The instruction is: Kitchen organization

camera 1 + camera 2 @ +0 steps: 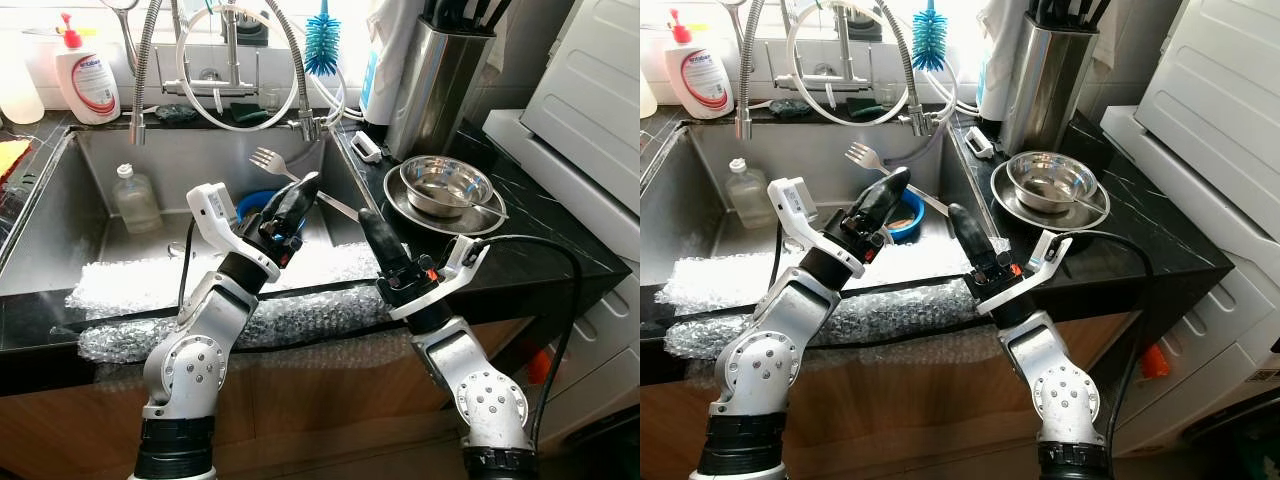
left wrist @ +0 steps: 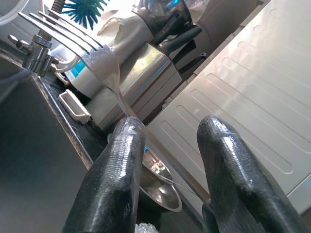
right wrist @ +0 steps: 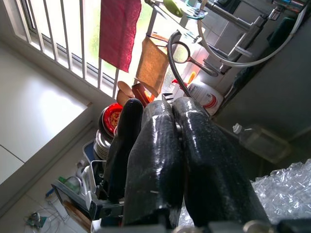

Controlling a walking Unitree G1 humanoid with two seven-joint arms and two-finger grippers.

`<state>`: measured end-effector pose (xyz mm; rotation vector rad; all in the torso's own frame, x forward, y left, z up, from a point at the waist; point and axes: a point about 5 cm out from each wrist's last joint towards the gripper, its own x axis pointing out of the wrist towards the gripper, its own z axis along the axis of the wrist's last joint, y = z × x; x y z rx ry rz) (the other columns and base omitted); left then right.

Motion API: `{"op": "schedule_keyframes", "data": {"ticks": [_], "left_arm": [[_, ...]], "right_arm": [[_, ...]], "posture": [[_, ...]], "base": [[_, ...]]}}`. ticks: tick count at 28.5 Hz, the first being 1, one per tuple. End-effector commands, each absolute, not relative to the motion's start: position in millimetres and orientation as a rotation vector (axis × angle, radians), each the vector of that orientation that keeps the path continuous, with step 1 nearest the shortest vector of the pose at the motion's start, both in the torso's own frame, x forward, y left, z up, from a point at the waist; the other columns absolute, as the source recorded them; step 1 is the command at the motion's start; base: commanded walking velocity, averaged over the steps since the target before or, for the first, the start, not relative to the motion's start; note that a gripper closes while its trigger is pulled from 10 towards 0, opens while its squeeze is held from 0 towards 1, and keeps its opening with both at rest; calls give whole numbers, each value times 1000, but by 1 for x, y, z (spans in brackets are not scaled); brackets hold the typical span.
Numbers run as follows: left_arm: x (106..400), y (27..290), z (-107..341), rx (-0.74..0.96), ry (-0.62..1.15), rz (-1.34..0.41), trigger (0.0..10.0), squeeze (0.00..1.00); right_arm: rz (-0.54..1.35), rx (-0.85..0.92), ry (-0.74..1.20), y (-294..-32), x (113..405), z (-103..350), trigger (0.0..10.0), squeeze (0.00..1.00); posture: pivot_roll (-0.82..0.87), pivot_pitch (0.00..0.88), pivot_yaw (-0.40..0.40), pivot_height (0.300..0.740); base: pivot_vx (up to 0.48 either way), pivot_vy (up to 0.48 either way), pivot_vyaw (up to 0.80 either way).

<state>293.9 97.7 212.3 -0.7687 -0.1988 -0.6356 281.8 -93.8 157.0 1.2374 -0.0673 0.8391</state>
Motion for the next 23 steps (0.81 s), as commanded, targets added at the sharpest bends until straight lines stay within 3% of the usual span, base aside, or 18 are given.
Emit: {"op": "schedule_keyframes", "data": {"ticks": [1, 23], "left_arm": [[293, 94, 218, -761, -210, -656, 10000, 0], [299, 102, 218, -793, -241, -560, 10000, 0]], "right_arm": [[888, 1265, -81, -84, 273, 159, 10000, 0], [921, 1249, -16, -84, 258, 151, 10000, 0]], "posture": [[12, 4, -111, 740], [5, 9, -116, 740]], "base": [[0, 0, 0], [0, 0, 0]]}}
